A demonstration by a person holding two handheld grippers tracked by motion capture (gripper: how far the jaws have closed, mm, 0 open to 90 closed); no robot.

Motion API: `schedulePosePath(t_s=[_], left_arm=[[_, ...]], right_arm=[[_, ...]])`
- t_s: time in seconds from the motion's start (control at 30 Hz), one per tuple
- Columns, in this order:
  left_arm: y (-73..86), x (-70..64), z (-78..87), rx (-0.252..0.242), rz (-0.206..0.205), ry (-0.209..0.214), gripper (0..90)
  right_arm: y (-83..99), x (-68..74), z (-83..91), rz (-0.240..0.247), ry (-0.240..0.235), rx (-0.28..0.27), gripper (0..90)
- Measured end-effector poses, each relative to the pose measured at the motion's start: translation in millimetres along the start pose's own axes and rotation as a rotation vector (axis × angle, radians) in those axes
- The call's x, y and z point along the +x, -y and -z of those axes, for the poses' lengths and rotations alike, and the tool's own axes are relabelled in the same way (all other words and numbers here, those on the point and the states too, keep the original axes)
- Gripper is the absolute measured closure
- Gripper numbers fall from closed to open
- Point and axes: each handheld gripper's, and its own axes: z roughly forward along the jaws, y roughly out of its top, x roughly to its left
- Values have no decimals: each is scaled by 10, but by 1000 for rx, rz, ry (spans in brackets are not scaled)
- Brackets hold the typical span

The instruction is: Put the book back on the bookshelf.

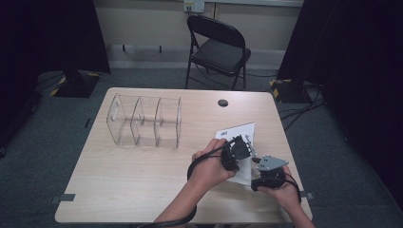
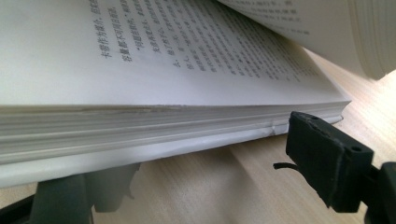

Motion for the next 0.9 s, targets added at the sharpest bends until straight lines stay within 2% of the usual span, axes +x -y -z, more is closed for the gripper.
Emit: schedulePosePath(t_s=[0.17,0.2,0.23,0.37,0.4,0.47,0.53,0.57,0.63,0.7,0.77,0.83,0.9], left_arm=[[-35,2,20,10,-7,11,593],[-50,-5,31,16,-23,8,593],[-50,-5,31,16,-23,8,593],[-64,-4,52,16,-32,-4,593],[-60,-13,51,12,-19,4,591],[-52,1,44,-21,-40,22,574],[-41,8,35,-59,-51,32,529],[-25,24,45,-82,-40,41,510],[20,67,91,-144,10,52,489],[62,110,158,-187,24,59,483],[100,160,217,-196,36,57,449],[158,203,280,-208,36,33,436],[238,267,331,-207,85,52,418]], right_arm=[[-47,7,30,59,2,3,200],[-87,17,53,100,4,5,222],[-87,17,53,100,4,5,222],[-208,56,100,242,-3,9,325],[-229,61,115,277,-3,7,361],[-270,74,154,322,10,1,435],[-342,74,195,325,16,7,498],[-379,58,217,324,17,12,526],[-430,25,262,314,12,11,557],[-468,-25,300,301,-1,4,581],[-499,-62,317,284,-14,6,587],[-517,-91,320,280,-18,9,591],[-525,-120,330,257,-30,9,592]])
